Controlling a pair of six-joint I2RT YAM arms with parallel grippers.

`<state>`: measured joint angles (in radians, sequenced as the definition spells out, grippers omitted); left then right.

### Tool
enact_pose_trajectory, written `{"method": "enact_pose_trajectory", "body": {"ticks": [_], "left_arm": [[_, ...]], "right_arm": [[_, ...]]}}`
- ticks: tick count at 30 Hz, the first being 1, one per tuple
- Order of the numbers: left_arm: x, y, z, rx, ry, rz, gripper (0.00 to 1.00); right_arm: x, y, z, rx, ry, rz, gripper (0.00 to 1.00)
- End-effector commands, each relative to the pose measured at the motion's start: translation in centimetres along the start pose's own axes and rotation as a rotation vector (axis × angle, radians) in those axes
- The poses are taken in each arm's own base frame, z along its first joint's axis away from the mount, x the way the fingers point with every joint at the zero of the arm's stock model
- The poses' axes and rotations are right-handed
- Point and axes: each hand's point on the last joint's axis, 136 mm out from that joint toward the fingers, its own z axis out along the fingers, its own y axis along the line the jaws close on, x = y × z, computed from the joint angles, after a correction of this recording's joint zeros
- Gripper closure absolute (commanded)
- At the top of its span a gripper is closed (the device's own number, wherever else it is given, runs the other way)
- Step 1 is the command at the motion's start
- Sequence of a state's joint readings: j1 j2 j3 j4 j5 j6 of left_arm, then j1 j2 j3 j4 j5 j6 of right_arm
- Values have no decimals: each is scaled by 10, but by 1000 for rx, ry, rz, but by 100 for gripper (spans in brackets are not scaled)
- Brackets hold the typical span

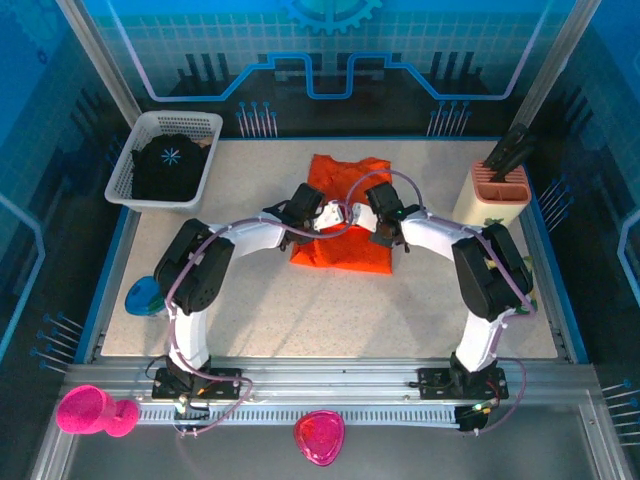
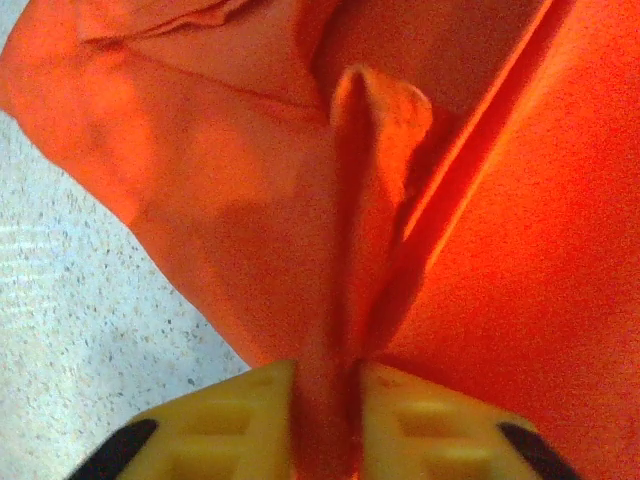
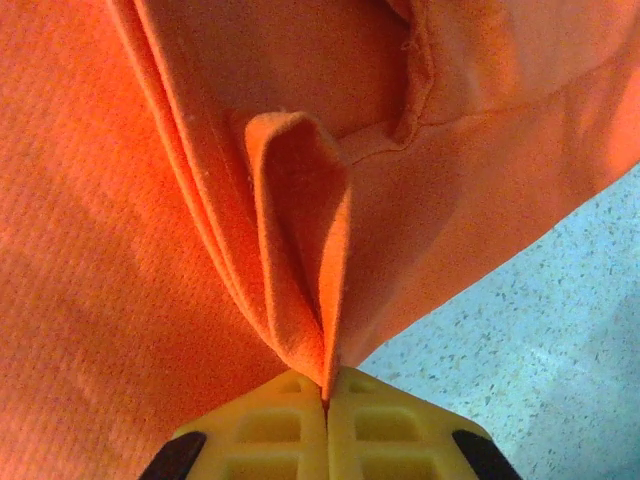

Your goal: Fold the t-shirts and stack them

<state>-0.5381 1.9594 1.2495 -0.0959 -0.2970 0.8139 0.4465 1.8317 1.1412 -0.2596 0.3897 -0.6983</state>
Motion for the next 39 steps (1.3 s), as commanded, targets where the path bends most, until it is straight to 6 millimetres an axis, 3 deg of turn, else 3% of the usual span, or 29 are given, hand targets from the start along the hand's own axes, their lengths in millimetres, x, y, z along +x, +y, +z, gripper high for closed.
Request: {"method": "enact_pose_trajectory", "body": {"ticks": [1, 2, 6, 11, 14, 17, 19, 23, 28, 32, 39], "left_arm": [[-11, 31, 1, -108, -38, -43, 60], [-12, 36, 1, -135, -42, -55, 49], [-17, 60, -13, -258, -81, -100, 28], [-30, 93, -56, -413, -190, -143, 4], [-36, 94, -85, -417, -287, -122, 1], [-39, 72, -111, -339, -397, -23, 1], [-35, 44, -125, -257, -454, 106, 1], [0, -19, -141, -16, -394, 317, 1], [35, -64, -142, 170, -261, 411, 1], [34, -82, -133, 217, -245, 453, 1], [20, -84, -109, 271, -206, 455, 8]], "right_arm": [[-5, -26, 7, 85, -10, 104, 81], [-6, -30, 8, 98, -16, 128, 76], [-13, -47, -3, 140, -74, 228, 62], [-26, -71, -46, 203, -213, 301, 49], [-30, -68, -77, 180, -305, 254, 45], [-25, -40, -101, 82, -364, 113, 42], [-14, -18, -111, 7, -361, 26, 41], [19, 29, -122, -155, -289, -86, 39], [43, 69, -127, -305, -219, -157, 38], [42, 85, -117, -387, -185, -174, 38], [43, 100, -86, -438, -73, -204, 39]]}}
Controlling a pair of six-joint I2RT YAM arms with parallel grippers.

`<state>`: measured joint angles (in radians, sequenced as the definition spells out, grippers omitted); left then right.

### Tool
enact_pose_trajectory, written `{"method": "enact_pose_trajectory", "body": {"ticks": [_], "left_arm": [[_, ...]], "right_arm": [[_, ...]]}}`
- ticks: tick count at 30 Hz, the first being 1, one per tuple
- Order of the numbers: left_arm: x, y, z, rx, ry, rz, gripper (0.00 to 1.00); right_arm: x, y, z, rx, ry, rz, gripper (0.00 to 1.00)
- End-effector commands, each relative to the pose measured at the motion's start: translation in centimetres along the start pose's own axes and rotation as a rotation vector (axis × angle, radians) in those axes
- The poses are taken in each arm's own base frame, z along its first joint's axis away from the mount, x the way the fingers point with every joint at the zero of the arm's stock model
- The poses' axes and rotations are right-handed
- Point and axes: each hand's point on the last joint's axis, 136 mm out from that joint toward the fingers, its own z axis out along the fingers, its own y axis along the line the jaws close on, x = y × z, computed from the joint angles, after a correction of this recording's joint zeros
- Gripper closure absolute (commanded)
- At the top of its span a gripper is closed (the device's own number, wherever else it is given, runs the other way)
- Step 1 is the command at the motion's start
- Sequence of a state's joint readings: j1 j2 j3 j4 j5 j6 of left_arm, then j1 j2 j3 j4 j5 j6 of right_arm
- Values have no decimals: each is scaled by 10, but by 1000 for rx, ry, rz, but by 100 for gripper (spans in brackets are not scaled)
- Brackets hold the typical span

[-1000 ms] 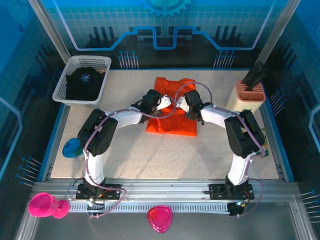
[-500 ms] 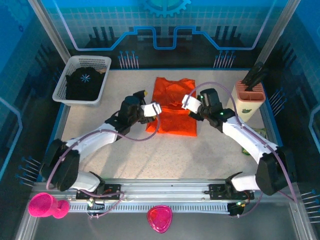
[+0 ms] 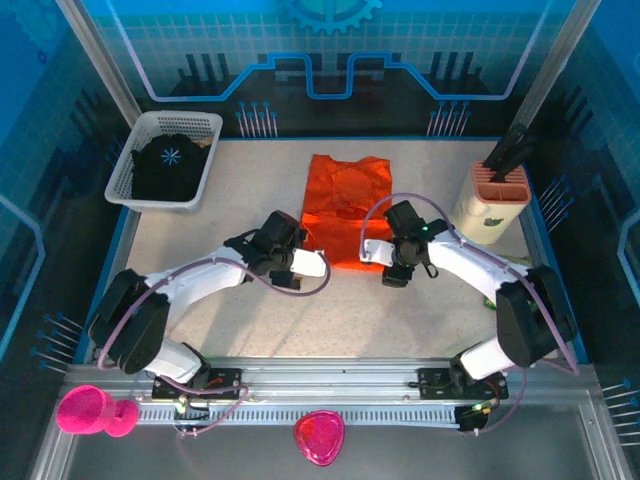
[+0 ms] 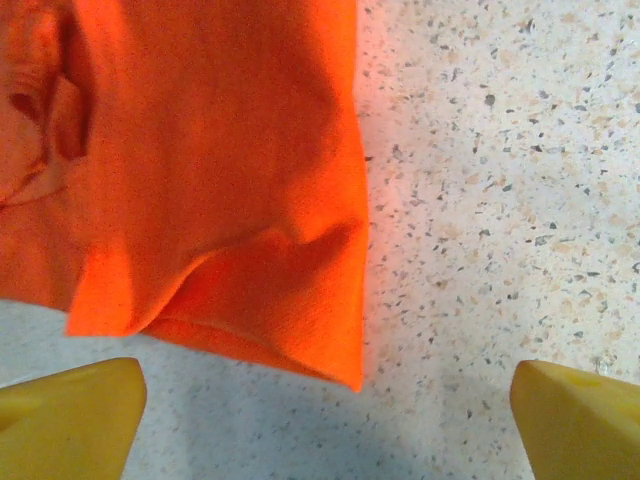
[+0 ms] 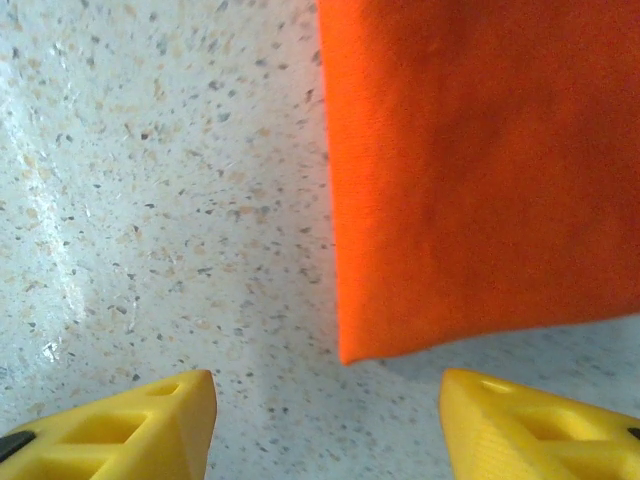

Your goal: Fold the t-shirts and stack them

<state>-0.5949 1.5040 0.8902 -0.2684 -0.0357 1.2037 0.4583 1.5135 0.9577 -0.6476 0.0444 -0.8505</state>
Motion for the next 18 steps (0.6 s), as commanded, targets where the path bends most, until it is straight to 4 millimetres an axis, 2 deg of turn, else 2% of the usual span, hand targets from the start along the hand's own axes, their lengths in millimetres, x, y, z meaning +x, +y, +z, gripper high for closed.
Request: {"method": "enact_pose_trajectory", "body": {"ticks": [1, 9, 18], "left_arm": [[-7, 4, 6, 40, -11, 23, 8], [0, -4, 31, 135, 33, 44, 14], [28, -5, 60, 162, 130, 52, 18]], "right_arm": [[-4, -1, 3, -20, 23, -4, 39], [-11, -6, 20, -33, 18, -5, 39], [-9, -12, 46, -68, 63, 13, 43]]}}
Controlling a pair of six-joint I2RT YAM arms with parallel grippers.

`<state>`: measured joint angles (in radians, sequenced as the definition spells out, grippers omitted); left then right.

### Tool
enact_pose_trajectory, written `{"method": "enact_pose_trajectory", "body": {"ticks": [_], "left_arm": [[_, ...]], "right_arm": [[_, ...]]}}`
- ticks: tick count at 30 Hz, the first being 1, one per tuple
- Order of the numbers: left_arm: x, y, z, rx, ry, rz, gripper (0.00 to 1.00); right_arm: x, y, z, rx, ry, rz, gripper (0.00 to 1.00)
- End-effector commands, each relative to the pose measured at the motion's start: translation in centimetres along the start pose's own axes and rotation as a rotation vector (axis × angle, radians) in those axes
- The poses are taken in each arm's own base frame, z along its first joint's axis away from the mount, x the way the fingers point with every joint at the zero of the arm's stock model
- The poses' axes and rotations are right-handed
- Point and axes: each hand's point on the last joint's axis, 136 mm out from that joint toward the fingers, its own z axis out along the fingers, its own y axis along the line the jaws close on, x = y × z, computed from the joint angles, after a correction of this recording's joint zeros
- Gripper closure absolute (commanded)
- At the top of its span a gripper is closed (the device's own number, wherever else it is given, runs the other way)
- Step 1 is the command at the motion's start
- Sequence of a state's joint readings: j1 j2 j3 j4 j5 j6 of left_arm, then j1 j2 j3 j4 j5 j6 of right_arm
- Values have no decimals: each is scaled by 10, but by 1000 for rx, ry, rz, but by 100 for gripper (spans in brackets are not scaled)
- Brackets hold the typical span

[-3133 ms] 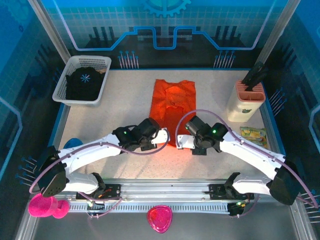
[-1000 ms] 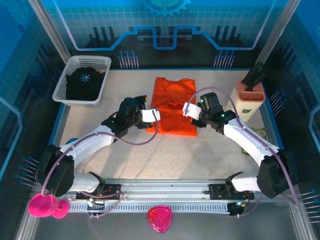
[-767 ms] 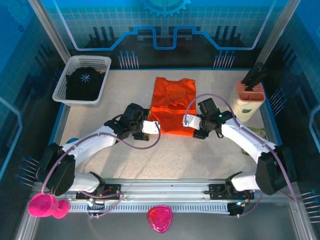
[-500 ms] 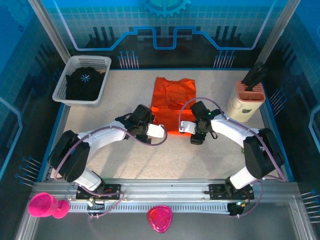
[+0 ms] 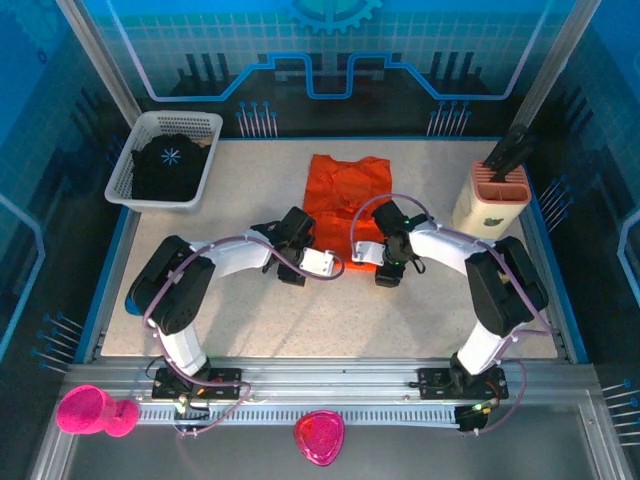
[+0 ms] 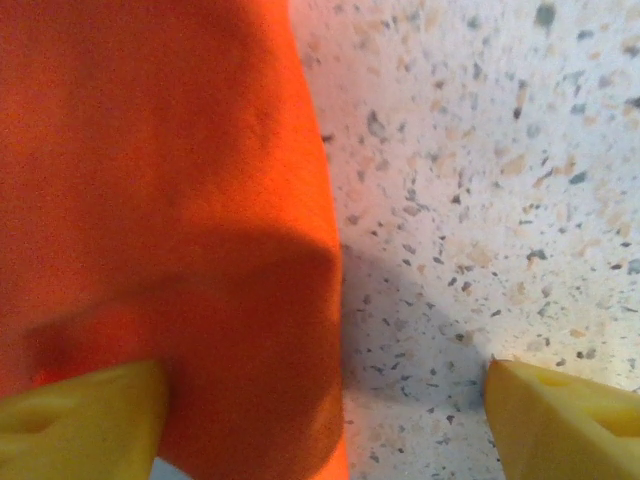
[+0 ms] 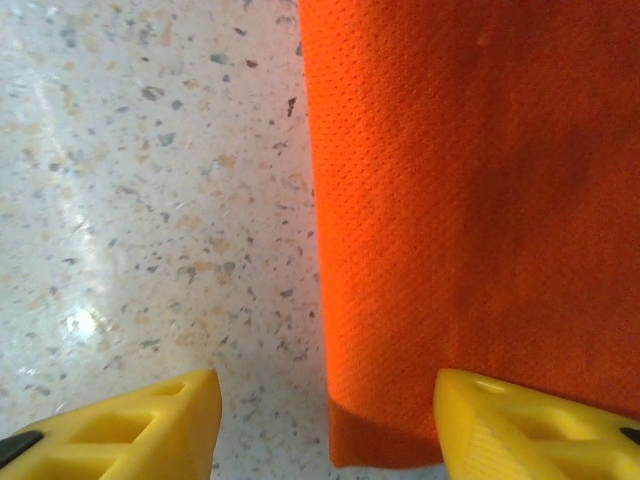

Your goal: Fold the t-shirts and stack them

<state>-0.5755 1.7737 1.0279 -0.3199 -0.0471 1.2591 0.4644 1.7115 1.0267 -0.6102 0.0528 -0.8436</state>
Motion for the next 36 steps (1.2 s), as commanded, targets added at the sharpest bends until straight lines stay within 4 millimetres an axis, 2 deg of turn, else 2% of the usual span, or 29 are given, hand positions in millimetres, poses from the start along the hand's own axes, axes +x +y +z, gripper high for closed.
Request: {"method": "enact_pose_trajectory", "body": {"ticks": [1, 6, 9, 10, 13, 15, 18, 25, 30, 36], "left_arm": [[12, 5, 6, 13, 46, 19, 19], [22, 4, 20, 40, 85, 14, 36], [24, 9, 26, 15, 100, 7, 51], [25, 11, 27, 6, 105, 4, 59], [30, 15, 30, -10, 133, -19, 100], [32, 15, 29, -11, 150, -27, 100], [33, 13, 24, -20, 148, -40, 100], [22, 8, -12, -48, 102, -95, 100], [4, -8, -39, -58, 62, -107, 100], [-11, -39, -61, -18, 44, -175, 100]], "right_arm": [[-7, -7, 7, -5, 7, 12, 45], [-5, -6, 22, -50, 36, 29, 68], [-3, -5, 28, -67, 48, 37, 81], [-3, -5, 29, -72, 51, 39, 86], [0, -3, 30, -83, 57, 41, 97], [1, -2, 29, -82, 59, 40, 100], [2, 2, 24, -83, 55, 33, 100], [5, 15, -1, -65, 33, -1, 100], [6, 33, -18, -93, 29, -24, 100], [3, 65, -35, -151, 28, -71, 100]]}}
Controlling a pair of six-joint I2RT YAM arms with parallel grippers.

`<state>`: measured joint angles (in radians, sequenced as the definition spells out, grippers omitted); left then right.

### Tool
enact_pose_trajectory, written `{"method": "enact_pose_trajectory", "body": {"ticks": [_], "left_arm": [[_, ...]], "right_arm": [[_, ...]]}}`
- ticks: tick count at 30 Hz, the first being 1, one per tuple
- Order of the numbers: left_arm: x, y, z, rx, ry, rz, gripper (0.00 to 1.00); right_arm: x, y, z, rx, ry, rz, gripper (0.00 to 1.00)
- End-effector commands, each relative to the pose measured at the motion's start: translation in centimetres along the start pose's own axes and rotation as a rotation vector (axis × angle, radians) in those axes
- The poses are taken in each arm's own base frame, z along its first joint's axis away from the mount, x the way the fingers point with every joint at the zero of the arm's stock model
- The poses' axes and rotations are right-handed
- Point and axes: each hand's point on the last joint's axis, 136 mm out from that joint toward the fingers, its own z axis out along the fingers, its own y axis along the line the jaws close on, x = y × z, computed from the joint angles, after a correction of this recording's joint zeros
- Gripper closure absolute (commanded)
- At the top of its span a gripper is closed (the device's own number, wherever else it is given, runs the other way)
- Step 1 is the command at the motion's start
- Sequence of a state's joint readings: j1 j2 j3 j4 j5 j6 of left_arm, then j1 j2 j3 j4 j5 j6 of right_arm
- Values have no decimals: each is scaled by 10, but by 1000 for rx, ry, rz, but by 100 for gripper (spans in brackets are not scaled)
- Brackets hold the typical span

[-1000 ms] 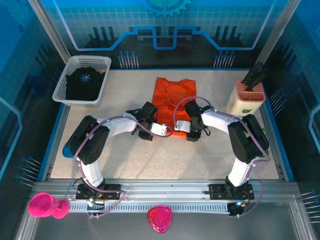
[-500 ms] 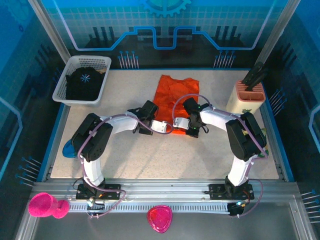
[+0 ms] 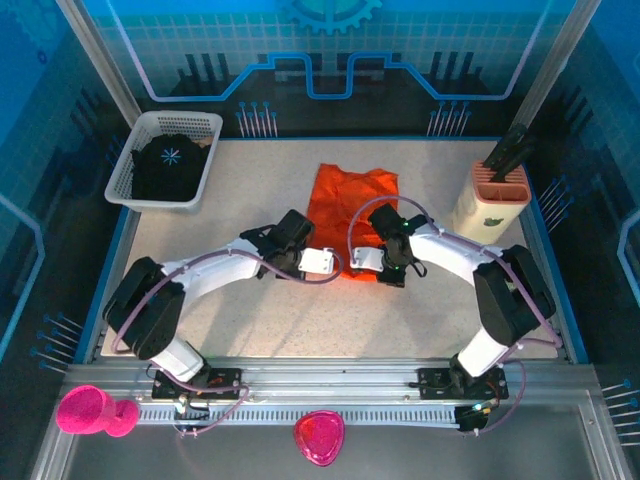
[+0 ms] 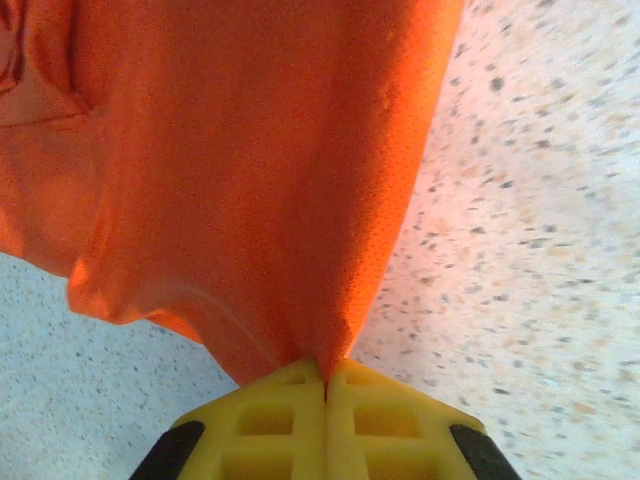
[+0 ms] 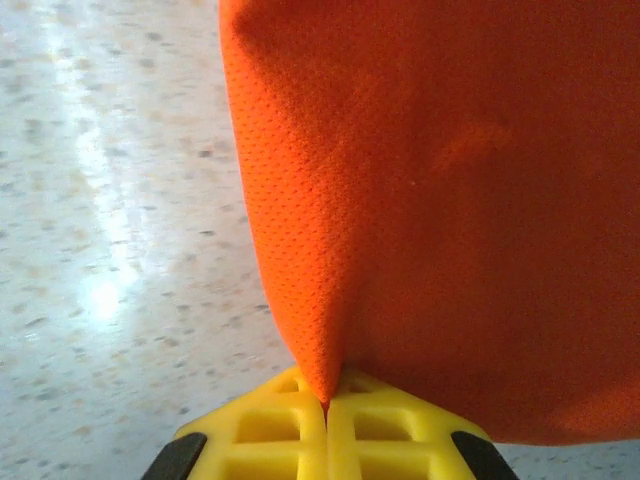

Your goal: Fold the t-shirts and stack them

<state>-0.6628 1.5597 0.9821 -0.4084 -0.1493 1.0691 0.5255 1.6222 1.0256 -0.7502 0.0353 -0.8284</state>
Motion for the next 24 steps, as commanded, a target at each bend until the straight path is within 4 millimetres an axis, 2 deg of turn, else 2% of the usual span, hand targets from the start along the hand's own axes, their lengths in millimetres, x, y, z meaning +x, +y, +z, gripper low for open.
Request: {"method": "enact_pose_trajectory", "body": {"ticks": [1, 9, 16, 20, 24], "left_arm": [[8, -37, -11, 80, 34, -57, 100], [-2, -60, -53, 59, 11, -71, 100], [-7, -63, -83, 24, -26, -87, 100], [-15, -52, -94, -7, -56, -73, 100], [-28, -29, -99, -65, -107, -57, 100]], "right_arm": [[4, 38, -13, -97, 10, -36, 100], [0, 75, -54, -166, -48, -68, 100], [-5, 96, -80, -208, -106, -84, 100], [-5, 89, -87, -172, -102, -91, 100], [-9, 66, -96, -109, -119, -77, 100]]}}
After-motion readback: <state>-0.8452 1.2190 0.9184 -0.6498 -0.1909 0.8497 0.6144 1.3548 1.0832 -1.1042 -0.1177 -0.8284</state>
